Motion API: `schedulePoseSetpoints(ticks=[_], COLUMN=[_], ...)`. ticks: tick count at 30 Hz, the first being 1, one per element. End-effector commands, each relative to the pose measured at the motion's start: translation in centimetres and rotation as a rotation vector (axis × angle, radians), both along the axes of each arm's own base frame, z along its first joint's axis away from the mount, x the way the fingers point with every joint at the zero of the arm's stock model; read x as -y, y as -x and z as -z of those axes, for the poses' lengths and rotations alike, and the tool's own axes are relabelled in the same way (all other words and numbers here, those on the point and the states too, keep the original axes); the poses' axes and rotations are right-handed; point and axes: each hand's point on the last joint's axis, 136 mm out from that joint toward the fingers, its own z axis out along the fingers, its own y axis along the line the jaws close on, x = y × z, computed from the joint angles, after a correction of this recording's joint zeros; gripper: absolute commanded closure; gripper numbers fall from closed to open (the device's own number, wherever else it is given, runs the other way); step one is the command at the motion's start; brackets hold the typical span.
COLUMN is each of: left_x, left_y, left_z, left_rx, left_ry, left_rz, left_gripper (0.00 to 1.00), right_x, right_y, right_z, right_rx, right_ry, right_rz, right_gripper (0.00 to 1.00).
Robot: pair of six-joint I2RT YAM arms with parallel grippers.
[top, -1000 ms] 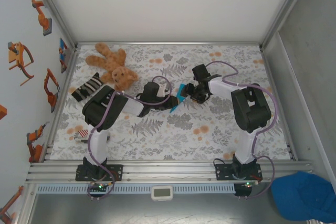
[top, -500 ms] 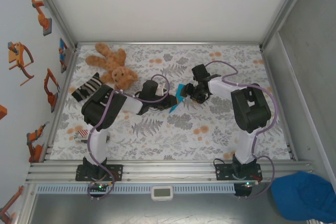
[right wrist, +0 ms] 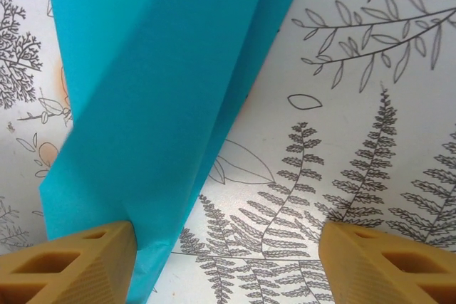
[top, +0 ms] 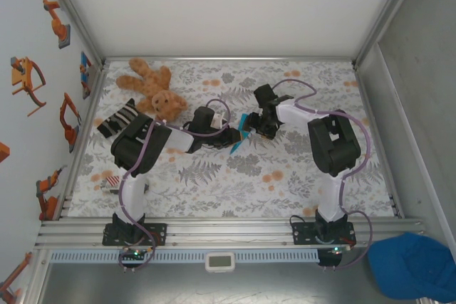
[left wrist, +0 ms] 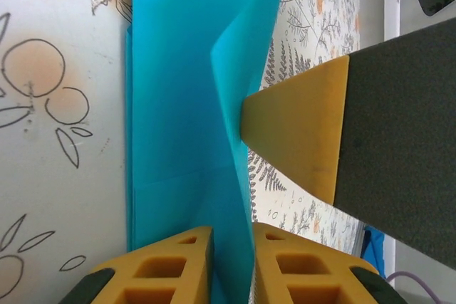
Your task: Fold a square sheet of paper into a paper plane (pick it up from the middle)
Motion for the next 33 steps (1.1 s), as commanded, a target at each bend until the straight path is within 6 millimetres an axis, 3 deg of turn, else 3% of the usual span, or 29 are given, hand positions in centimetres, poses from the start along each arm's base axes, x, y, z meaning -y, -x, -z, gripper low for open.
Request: schedulePoseSetpoints(ticks=[1, 8, 14, 27, 30, 33], left_x=[-2.6, -3.1, -3.1, -3.3, -3.2, -3.2], left_y=[2.3, 2.0, 1.5, 1.4, 1.4, 1.5], left_z=[6.5, 6.5, 6.1, 5.8, 5.9, 5.7], left_rx=[-0.137, -0.148, -0.205, -0.236, -0.238, -0.247], left_ry=[-0.175, -0.170, -0.102, -0.103, -0.102, -0.096], left_rz=[-0.009, -0.024, -0.056, -0.060, -0.058, -0.055], left_gripper=[0.82, 0.87, 0.93, 0.95, 0.94, 0.95], right_x=[0.5, -0.2, -0.4, -1.0, -2.0, -3.1], right_y=[1.7, 0.8, 0.0, -0.7, -0.8, -0.7], right_z=[5.1, 2.5, -1.3, -7.6, -8.8, -8.7], right_rx=[-0.078, -0.008, 0.109, 0.347, 0.393, 0.403], right_ry=[0.077, 0.025, -0.049, -0.291, -0.373, -0.469], right_rz=[-0.017, -0.041, -0.057, -0.052, -0.075, -0.087], right_gripper=[0.28, 0.26, 0.26, 0.28, 0.32, 0.39])
